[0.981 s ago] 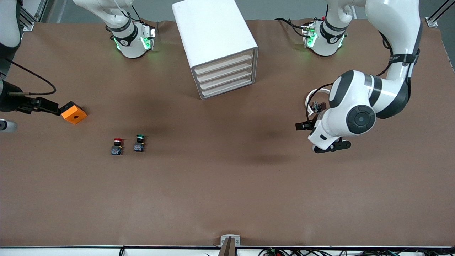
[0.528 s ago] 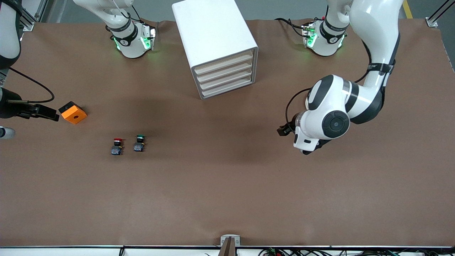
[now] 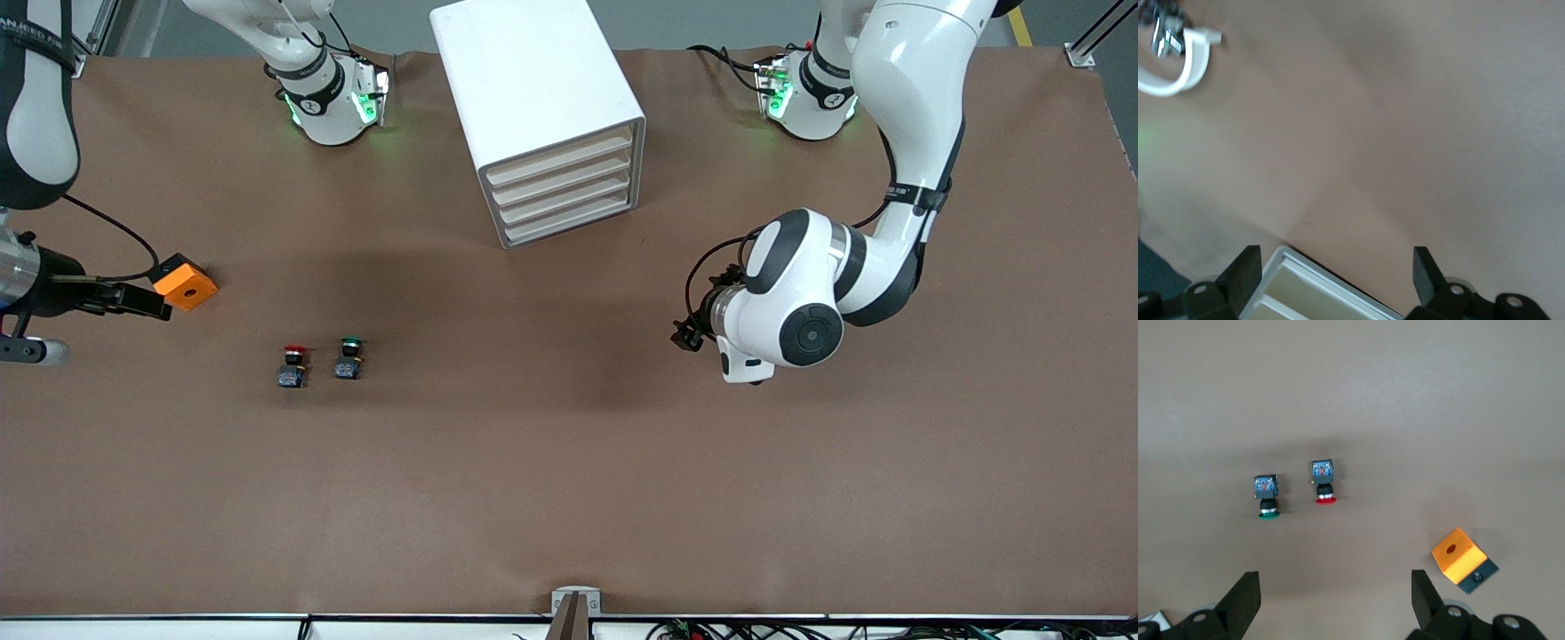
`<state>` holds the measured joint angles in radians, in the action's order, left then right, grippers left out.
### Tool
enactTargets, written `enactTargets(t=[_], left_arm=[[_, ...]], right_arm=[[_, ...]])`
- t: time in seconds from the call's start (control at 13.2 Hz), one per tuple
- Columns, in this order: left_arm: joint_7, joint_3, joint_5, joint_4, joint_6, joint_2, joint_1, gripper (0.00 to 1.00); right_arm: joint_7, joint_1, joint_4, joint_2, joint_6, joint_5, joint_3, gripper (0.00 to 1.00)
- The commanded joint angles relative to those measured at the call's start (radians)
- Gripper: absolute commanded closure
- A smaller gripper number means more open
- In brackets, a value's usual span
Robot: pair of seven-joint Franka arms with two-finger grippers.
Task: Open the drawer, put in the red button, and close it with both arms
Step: 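Reach the left gripper to the drawer while the right gripper reaches the button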
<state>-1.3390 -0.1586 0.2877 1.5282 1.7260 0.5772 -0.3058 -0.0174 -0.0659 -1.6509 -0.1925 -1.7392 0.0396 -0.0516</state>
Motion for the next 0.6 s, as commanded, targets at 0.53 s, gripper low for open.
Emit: enactTargets(t=[0.53], left_arm=[[-0.558,-0.056,0.257,-0.102,-0.169,0.132,-0.004,0.00]], right_arm=[[-0.004,0.034,-0.391,0.002,-0.603,0.022,0.016,0.00]])
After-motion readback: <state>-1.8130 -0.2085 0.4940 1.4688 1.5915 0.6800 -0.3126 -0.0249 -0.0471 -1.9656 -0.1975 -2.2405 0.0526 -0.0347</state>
